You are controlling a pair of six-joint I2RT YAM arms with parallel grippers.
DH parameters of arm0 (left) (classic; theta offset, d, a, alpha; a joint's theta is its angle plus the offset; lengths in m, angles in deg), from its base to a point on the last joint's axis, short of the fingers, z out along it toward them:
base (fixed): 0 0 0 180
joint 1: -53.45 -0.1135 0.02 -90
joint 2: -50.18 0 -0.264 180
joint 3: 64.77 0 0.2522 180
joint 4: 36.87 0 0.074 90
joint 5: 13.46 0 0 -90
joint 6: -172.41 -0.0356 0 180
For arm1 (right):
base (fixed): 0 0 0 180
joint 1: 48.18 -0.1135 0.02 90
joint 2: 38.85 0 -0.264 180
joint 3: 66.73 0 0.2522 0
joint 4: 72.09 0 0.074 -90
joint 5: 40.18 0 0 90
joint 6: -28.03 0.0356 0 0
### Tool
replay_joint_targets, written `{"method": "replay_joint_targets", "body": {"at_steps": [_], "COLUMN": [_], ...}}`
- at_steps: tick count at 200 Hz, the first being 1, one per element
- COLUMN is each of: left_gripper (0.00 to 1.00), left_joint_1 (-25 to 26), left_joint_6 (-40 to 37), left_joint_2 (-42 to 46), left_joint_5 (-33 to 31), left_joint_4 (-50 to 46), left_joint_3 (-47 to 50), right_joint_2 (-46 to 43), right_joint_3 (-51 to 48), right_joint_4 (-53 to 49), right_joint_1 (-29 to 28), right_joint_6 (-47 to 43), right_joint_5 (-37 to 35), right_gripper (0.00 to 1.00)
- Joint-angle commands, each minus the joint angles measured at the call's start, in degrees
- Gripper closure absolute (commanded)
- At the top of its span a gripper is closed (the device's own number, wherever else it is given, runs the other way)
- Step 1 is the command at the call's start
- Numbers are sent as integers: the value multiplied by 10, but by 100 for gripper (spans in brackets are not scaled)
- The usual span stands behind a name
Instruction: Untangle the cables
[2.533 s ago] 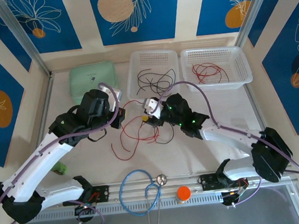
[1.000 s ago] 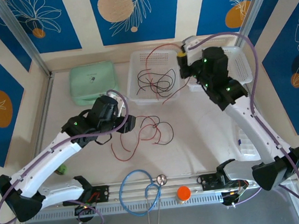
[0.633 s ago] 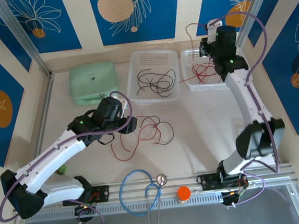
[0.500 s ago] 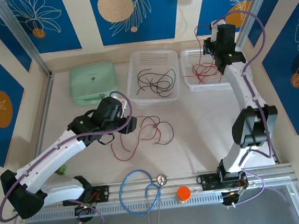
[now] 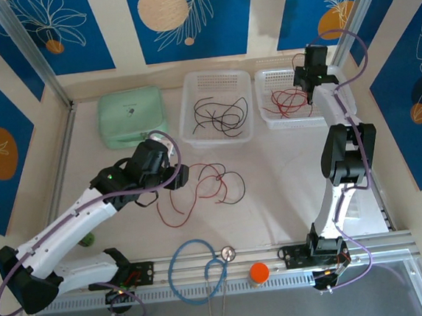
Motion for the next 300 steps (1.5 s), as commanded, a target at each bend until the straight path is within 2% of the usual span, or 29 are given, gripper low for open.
{"method": "replay_joint_targets", "body": {"at_steps": [1, 45, 88, 133, 171, 228, 259, 300], "left_gripper": [38, 38, 37, 38, 37, 38, 40, 44], "left_joint_1": [3, 3, 3, 1, -5, -41, -77, -107], "left_joint_6": [6, 10, 23, 47, 66, 102, 109, 105], "left_joint_2": [8, 9, 7, 1, -15, -62, -104, -184], "left_joint_5": [-12, -12, -21, -46, -49, -37, 8, 47], "left_joint_4": [-13, -14, -28, -52, -65, -66, -19, 47], "left_joint_3": [0, 3, 2, 5, 9, 36, 75, 114], "right_joint_2": [19, 40, 70, 59, 19, -124, -241, -379], "right_joint_3": [-9, -26, -1, -2, -9, -91, -184, -279], "right_joint_4": [2, -20, -100, -124, -118, -79, -63, -117], "right_joint_1": [11, 26, 54, 75, 72, 25, -28, -114], "right_joint_6": [28, 50, 113, 140, 133, 92, 80, 121], "right_joint_5": [-18, -24, -22, 7, 7, -8, -7, 24], "right_gripper": [100, 100, 100, 68, 54, 51, 52, 52]}}
